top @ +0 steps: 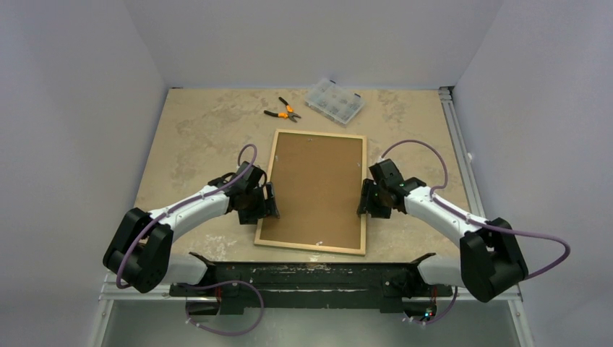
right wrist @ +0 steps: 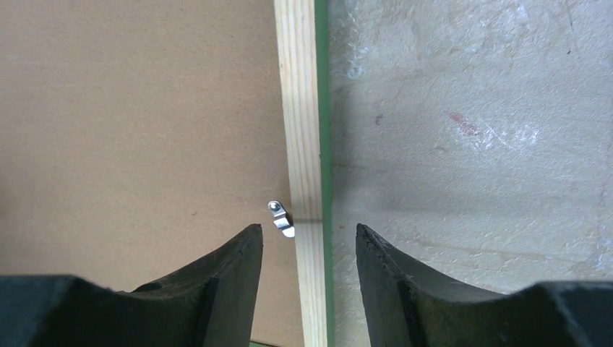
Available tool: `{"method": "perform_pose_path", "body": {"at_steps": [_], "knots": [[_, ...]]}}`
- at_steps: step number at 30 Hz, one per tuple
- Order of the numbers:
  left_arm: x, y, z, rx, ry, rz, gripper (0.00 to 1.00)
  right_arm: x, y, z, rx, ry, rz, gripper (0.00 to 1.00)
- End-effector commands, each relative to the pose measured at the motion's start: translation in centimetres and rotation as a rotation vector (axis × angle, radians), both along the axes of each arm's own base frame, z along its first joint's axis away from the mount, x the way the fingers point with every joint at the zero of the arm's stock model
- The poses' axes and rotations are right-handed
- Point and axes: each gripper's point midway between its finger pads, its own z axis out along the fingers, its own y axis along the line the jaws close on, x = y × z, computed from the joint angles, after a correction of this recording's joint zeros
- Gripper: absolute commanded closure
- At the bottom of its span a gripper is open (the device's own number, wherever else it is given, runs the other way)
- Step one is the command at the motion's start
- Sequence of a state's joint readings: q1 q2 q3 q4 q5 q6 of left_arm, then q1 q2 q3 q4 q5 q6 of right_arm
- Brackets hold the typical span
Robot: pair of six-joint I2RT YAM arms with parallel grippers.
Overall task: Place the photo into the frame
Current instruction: Install the photo frame at the center of the board.
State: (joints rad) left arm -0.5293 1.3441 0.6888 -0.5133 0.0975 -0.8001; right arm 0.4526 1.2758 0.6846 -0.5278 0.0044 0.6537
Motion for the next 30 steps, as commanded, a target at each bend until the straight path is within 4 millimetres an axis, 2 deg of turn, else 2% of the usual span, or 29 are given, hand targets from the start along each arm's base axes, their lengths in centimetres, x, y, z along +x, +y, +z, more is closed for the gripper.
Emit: {"method": "perform_pose_path", "body": {"at_steps": [1, 13, 22, 24, 30], "knots": [[0.2, -0.1, -0.4, 0.0, 0.003, -0.011, 0.28, 1.3, 0.7, 2.1, 0.028, -0.06, 0.008, 0.51], [0.2, 0.0, -0.4, 0.007, 0.005, -0.017, 0.28, 0.8, 1.3, -0.4, -0.094, 0.013, 0.064, 0.57], [0.2, 0.0, -0.4, 0.008, 0.007, -0.017, 0.28, 0.7, 1.0, -1.0, -0.238, 0.023, 0.078, 0.85], [0.1, 0.0, -0.5, 0.009, 0.008, -0.017, 0.28, 0.7, 0.8, -1.2, -0.256, 0.028, 0.073, 0.98], [0.0, 0.0, -0.5, 0.006, 0.01, -0.021, 0.28, 0.8, 0.6, -1.1, -0.266, 0.014, 0.064, 1.0]]}}
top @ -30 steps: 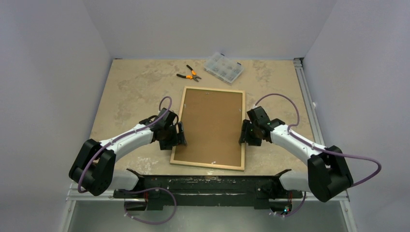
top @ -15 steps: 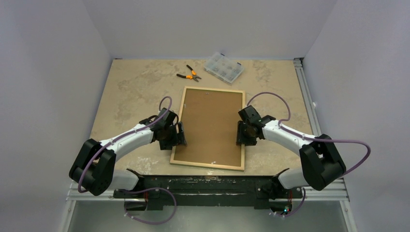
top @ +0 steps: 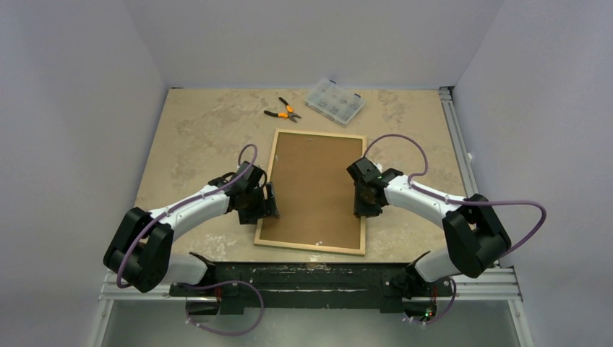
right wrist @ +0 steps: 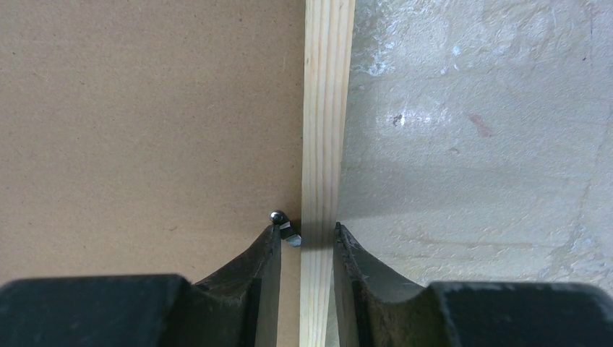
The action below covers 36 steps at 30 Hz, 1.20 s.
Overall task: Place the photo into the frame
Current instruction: Install the photo frame at the center of the board.
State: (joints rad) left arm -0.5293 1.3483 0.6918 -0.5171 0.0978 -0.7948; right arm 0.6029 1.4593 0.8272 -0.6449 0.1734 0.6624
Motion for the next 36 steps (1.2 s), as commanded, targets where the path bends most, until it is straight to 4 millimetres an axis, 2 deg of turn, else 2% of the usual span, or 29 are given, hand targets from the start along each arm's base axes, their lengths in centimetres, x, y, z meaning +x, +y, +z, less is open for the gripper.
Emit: {"method": "perform_pose_path", "body": {"at_steps": [1, 11, 16, 18, 20, 23, 25, 28, 32, 36], "knots": [[0.0, -0.1, -0.4, 0.001, 0.007, -0.017, 0.28, 0.9, -0.5, 0.0, -0.052, -0.052, -0.015, 1.0], [-0.7, -1.4, -0.2, -0.062, 0.008, -0.026, 0.3, 0.2, -1.0, 0.3, -0.033, -0.058, -0.043, 1.0], [-1.6, -3.5, 0.0, -0.085, -0.013, -0.069, 0.3, 0.1, -1.3, 0.2, 0.03, -0.05, -0.076, 1.0], [-1.9, -4.2, 0.1, -0.098, -0.022, -0.09, 0.3, 0.4, -1.4, 0.2, 0.081, -0.043, -0.091, 0.9], [-2.0, -4.5, 0.2, -0.107, -0.032, -0.098, 0.3, 0.5, -1.4, 0.3, 0.136, -0.034, -0.099, 0.73], [-1.6, -3.9, 0.5, -0.076, -0.055, -0.086, 0.28, 0.7, -1.5, 0.9, 0.163, -0.051, -0.103, 0.46], [-1.2, -3.2, 0.7, -0.041, -0.068, -0.071, 0.25, 0.8, -1.4, 1.5, 0.176, -0.07, -0.102, 0.35], [-0.5, -2.7, 1.0, -0.013, -0.075, -0.056, 0.24, 0.8, -1.4, 2.2, 0.19, -0.092, -0.104, 0.29], [0.7, -1.9, 1.1, -0.004, -0.076, -0.035, 0.25, 0.8, -1.9, 2.4, 0.165, -0.097, -0.114, 0.28], [1.7, -1.1, 0.9, -0.014, -0.075, -0.015, 0.3, 0.8, -2.2, 2.2, 0.147, -0.087, -0.115, 0.3]]}}
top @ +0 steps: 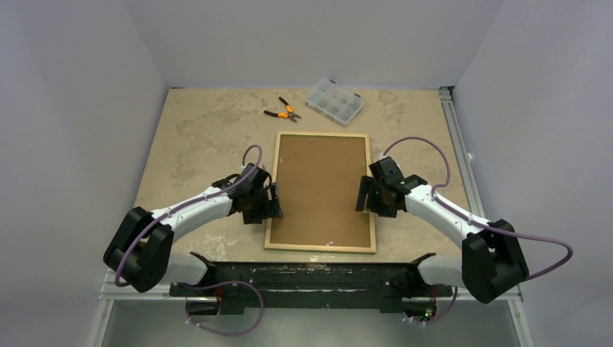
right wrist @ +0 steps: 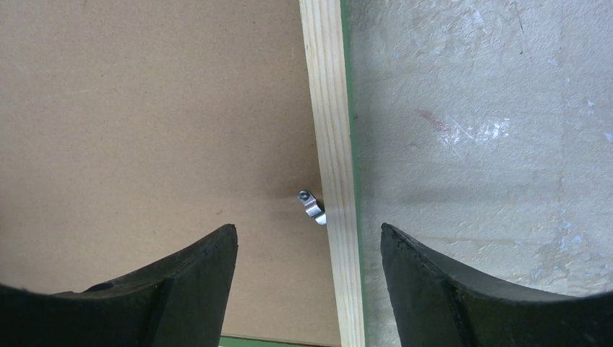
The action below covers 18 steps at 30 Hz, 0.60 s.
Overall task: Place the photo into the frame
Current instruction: Install the photo frame at the center of the board.
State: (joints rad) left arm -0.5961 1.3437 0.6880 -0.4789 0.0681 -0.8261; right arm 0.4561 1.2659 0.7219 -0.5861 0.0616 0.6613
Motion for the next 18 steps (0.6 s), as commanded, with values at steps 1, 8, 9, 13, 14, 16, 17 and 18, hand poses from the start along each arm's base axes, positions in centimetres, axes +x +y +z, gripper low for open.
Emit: {"method": "perform_pose_path", "body": {"at_steps": [1, 8, 9, 13, 14, 16, 17, 18], "knots": [[2.0, 0.5, 0.7, -0.004, -0.036, 0.009, 0.32, 0.3, -0.4, 0.2, -0.018, -0.009, -0.007, 0.31], [2.4, 0.7, -0.7, 0.044, -0.004, 0.001, 0.45, 0.1, -0.8, -0.8, -0.057, 0.017, 0.004, 0.46], [2.4, 0.8, -0.9, 0.054, 0.0, 0.006, 0.48, 0.3, -1.1, -0.7, -0.078, 0.013, 0.002, 0.47], [2.6, 1.4, -1.7, 0.097, 0.006, 0.02, 0.57, 0.2, -1.9, -0.8, -0.124, 0.021, 0.002, 0.47], [2.8, 1.4, -1.8, 0.103, 0.008, 0.017, 0.62, 0.2, -2.0, -0.8, -0.13, 0.021, 0.001, 0.48], [3.1, 1.3, -1.9, 0.114, 0.014, 0.008, 0.69, 0.2, -2.1, -0.8, -0.137, 0.024, 0.002, 0.48], [3.3, 1.2, -1.8, 0.117, 0.016, 0.001, 0.72, 0.1, -2.3, -0.8, -0.146, 0.027, 0.003, 0.48], [3.4, 1.1, -1.8, 0.122, 0.02, -0.004, 0.74, 0.1, -2.4, -0.8, -0.154, 0.029, 0.004, 0.48]]}}
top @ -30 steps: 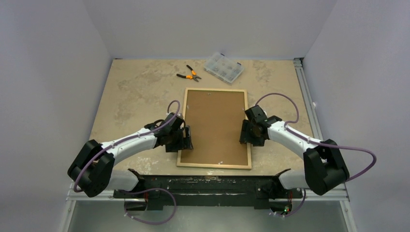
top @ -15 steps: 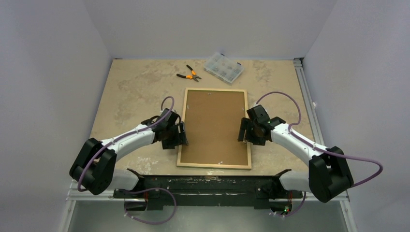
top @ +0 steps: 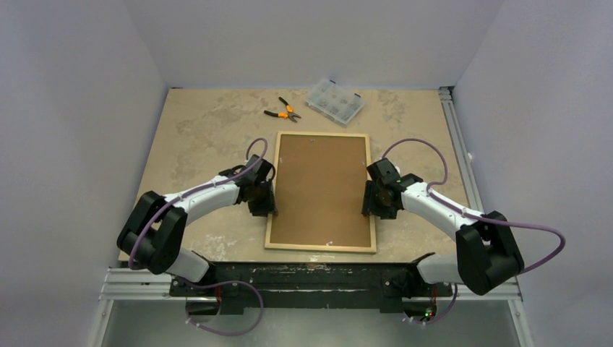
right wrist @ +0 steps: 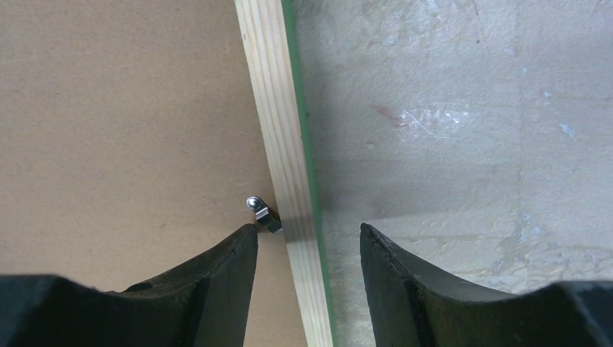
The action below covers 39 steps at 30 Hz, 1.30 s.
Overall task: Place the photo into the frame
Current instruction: Install the photo frame at the center of the board.
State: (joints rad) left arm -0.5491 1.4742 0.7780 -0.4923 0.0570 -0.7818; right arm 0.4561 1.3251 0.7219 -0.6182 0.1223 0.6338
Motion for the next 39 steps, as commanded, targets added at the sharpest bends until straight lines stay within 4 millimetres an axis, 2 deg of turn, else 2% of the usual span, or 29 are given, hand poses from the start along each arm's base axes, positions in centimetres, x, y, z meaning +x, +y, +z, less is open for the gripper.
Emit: {"method": "perform_pose_path", "body": {"at_steps": [1, 5, 9, 15, 18, 19, 25, 35, 36, 37, 39], "knots": [[1.3, 0.8, -1.0, 0.084, -0.011, -0.016, 0.76, 0.7, -1.0, 0.9, -0.065, -0.028, -0.001, 0.48], [1.3, 0.9, -1.2, 0.093, -0.007, -0.02, 0.9, 0.8, -1.2, 0.7, -0.081, -0.023, 0.003, 0.49], [1.0, 0.9, -1.1, 0.08, -0.011, -0.019, 0.93, 0.8, -1.3, 0.0, -0.098, -0.005, 0.005, 0.55], [0.8, 1.0, -0.6, 0.074, -0.023, -0.02, 0.93, 1.4, -1.1, -0.2, -0.145, -0.005, 0.017, 0.78], [0.6, 0.7, -0.3, 0.048, -0.022, -0.032, 0.93, 1.9, -1.3, 0.0, -0.17, -0.03, 0.002, 0.99], [0.5, 0.6, -0.2, 0.043, -0.023, -0.037, 0.92, 2.0, -1.3, 0.0, -0.172, -0.034, -0.001, 1.0], [-0.5, 0.3, -0.1, 0.019, -0.021, -0.059, 0.91, 1.9, -1.0, 0.4, -0.14, -0.06, -0.013, 1.0], [-4.4, -1.8, 1.0, -0.057, -0.041, -0.11, 0.95, -0.1, 2.1, 1.2, 0.006, -0.063, 0.097, 1.0], [-4.6, -1.6, 1.2, -0.057, -0.045, -0.103, 0.93, -0.2, 2.3, 1.3, 0.016, -0.065, 0.105, 0.99], [-4.6, -1.3, 1.4, -0.049, -0.053, -0.094, 0.84, -0.1, 2.4, 1.5, 0.026, -0.071, 0.11, 0.87], [-4.4, -0.5, 2.3, -0.019, -0.077, -0.081, 0.52, 0.0, 3.2, 2.1, 0.073, -0.084, 0.117, 0.61]]}}
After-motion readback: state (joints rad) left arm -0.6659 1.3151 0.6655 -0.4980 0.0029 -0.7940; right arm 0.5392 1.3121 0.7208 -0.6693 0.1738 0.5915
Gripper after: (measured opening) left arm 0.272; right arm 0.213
